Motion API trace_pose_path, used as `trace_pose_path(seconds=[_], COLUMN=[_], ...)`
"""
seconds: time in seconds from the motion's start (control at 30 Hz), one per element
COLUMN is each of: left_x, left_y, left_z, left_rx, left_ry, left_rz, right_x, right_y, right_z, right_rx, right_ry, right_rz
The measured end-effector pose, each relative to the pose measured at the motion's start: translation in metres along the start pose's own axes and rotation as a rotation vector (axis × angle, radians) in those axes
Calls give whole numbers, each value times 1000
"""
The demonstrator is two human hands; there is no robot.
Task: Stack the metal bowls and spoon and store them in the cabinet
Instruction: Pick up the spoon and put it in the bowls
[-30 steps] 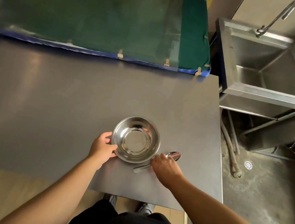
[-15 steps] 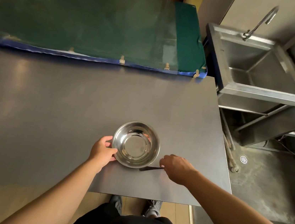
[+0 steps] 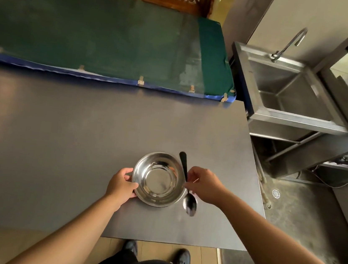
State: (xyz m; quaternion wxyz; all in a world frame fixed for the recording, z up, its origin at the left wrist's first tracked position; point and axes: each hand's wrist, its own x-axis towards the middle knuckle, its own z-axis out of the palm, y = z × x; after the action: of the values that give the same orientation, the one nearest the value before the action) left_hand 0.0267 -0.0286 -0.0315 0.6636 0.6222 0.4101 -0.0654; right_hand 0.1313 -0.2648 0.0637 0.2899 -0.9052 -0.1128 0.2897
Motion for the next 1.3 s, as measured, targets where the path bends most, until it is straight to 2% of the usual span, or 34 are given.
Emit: trace_pose_path(seconds=[0.1,0.2,0.47,0.6,1.03,1.2,1.3], left_x=[-2,-5,-8,-9,-6,-1,4], left_y=[-1,-4,-7,-8,-2,4,10], left_z=[1,4,4,5,5,5,2], left_rx=[-8,-26,-36,-11,40,60,135], left_ry=[15,30,56,62,66,57,55], left_rz=[-6,-21,-26,-8,-17,-40,-12], right_x=[17,33,57,64,87,83,76], right_y=[-12,-19,-20,-16,-7,-6,-1], right_z=[10,23,47,55,62,57,49], right_rx=[368,559,735,720,590,488,312], right_ry=[-40,-60,-25,-60,31,26,72], right_rz=[116,189,309,362,583,533,390])
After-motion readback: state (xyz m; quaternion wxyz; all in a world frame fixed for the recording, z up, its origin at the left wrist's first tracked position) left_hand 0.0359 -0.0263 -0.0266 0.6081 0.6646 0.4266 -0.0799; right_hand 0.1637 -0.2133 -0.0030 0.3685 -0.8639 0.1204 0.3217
